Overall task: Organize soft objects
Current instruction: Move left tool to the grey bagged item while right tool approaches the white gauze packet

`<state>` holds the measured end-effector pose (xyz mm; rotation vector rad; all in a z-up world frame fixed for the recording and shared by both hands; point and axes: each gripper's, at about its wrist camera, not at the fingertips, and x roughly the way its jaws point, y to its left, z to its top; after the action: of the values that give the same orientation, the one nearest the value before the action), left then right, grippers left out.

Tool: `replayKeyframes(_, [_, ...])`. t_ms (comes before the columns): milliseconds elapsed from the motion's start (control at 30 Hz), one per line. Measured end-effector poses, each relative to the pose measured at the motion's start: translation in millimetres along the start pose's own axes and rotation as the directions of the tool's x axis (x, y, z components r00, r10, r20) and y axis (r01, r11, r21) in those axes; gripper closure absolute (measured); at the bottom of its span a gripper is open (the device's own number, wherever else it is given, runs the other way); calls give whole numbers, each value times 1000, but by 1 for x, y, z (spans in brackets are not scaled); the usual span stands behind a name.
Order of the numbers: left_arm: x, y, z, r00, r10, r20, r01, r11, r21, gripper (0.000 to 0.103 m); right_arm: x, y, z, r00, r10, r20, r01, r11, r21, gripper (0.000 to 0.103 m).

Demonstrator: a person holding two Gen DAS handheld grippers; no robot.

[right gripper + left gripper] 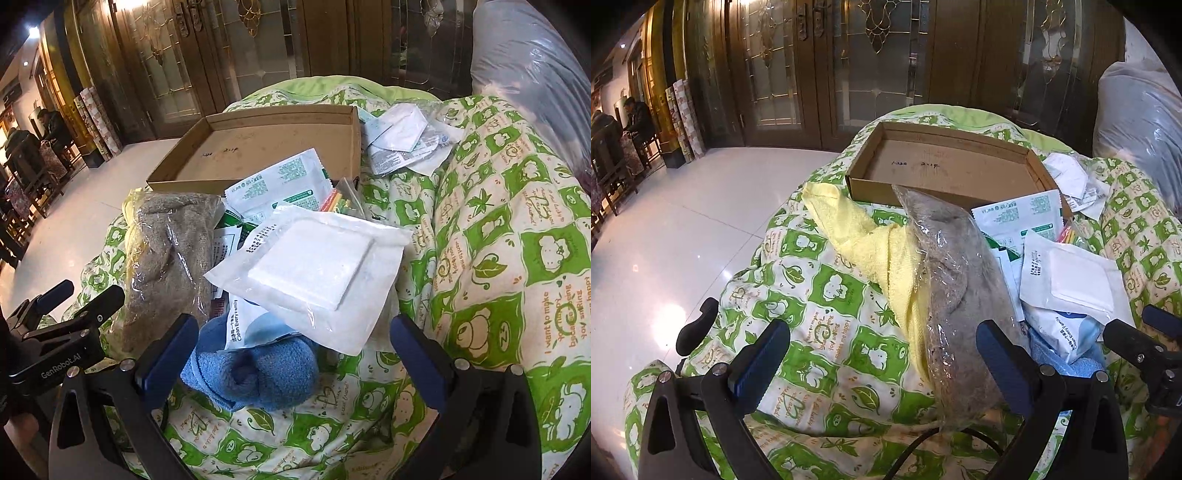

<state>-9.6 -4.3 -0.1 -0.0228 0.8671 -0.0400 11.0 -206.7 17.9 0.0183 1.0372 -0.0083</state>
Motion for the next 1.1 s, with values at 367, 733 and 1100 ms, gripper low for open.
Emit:
replayKeyframes(367, [1,-1,-2,1000,13,0,-13,1000,12,1,1,-2,2,1000,20,-11,-20,1000,18,0])
replayKeyframes(733, [7,-10,1,1000,1,-25,0,999,45,1,8,-16,18,996,62,-58,-58,996,67,0])
replayKeyframes(1100, [12,-30,7,999,-17,-40,21,994,104,1,11,-24,25,996,65,-55,-60,994,94,0])
